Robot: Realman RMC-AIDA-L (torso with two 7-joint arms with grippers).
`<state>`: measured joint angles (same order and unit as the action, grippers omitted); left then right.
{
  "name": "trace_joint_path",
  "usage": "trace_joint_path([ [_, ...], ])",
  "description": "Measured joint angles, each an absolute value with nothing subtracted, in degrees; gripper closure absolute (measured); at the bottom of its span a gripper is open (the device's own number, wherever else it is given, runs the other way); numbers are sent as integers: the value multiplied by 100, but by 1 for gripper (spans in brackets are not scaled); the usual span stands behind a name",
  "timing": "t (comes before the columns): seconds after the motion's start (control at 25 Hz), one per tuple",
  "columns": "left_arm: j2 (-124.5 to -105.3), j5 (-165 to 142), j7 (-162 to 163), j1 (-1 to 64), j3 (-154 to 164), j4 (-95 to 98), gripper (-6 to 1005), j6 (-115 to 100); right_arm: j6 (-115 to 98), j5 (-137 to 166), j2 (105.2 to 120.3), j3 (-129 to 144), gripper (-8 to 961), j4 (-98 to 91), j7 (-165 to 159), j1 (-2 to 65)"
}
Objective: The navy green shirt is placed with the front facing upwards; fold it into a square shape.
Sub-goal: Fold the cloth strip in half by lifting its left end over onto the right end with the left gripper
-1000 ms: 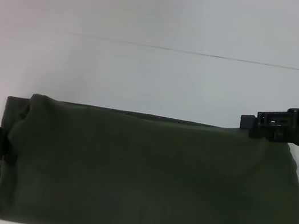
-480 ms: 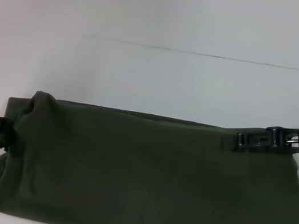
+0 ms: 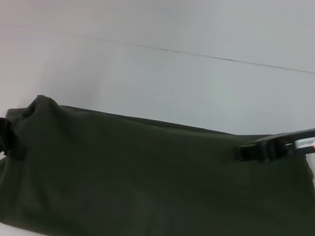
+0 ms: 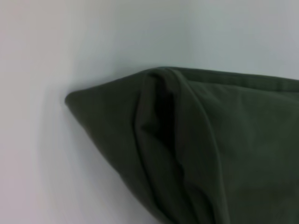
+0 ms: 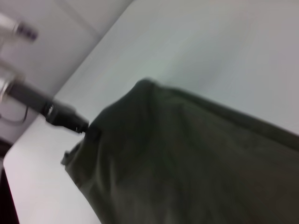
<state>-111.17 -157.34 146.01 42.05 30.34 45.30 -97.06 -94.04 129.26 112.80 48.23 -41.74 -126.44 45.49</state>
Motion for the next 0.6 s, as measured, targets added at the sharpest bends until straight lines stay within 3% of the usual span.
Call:
trace_joint_path([
  [0.24,-11117,-15545,14623,4181,3023,4717,938,-9940,-9071,12942,11561,5512,825,-4175,-12573,4706],
  [0.32,-11118,-15485,14618,4181,3025,4723,938,-9994,-8852,12961,11647,5805,846,-4175,-12633,4757],
  [0.6,-11112,-15346,14573,4217,3026,4731,938,-10125,-8694,13064,11710,5881,895,-4175,-12754,4957],
])
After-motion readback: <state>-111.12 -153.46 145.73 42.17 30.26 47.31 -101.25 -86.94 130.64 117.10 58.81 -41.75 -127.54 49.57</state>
